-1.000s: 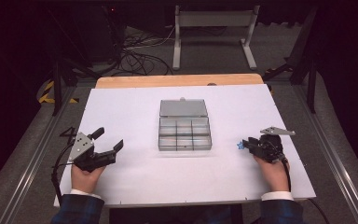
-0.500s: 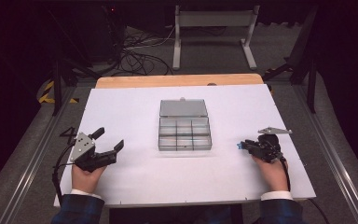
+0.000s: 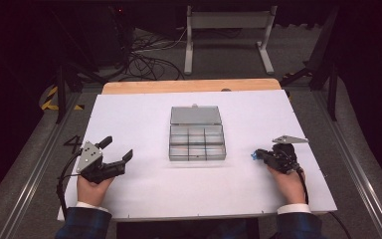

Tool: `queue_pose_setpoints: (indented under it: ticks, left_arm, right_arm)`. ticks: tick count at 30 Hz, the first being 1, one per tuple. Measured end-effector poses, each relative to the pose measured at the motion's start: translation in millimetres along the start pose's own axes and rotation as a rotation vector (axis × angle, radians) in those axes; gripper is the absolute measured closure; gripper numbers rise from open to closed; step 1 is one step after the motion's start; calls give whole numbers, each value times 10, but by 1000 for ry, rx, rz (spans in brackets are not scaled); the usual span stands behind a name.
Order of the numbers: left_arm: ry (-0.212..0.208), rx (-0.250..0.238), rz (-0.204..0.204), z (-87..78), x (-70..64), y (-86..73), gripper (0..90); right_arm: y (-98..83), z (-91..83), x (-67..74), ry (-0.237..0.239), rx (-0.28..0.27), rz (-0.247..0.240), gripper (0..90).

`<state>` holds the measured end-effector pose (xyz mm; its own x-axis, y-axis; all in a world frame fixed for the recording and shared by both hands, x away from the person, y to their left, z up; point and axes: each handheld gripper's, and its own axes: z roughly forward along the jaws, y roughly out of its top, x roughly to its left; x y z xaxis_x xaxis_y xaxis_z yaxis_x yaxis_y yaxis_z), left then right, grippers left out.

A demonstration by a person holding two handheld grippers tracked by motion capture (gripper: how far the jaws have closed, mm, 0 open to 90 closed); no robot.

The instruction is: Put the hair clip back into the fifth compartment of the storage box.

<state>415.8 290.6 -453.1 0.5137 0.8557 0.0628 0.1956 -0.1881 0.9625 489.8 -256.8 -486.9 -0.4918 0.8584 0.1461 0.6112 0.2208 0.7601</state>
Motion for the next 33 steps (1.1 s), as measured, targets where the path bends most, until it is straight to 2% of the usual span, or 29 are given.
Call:
queue_pose_setpoints:
  ticks: [4,12,22,33]
  left_arm:
    - [1,-3,-6,0,-2,0,139]
    - [-2,1,-3,0,3,0,139]
    - [3,-6,-10,-5,4,3,137]
    - [0,-5,-19,2,8,-1,129]
  right_arm:
    - [7,-15,17,26,-23,-4,881]
    - [25,-20,86,47,-47,-32,892]
    - [57,-32,194,32,-92,-95,892]
    - [99,-43,285,13,-143,-132,893]
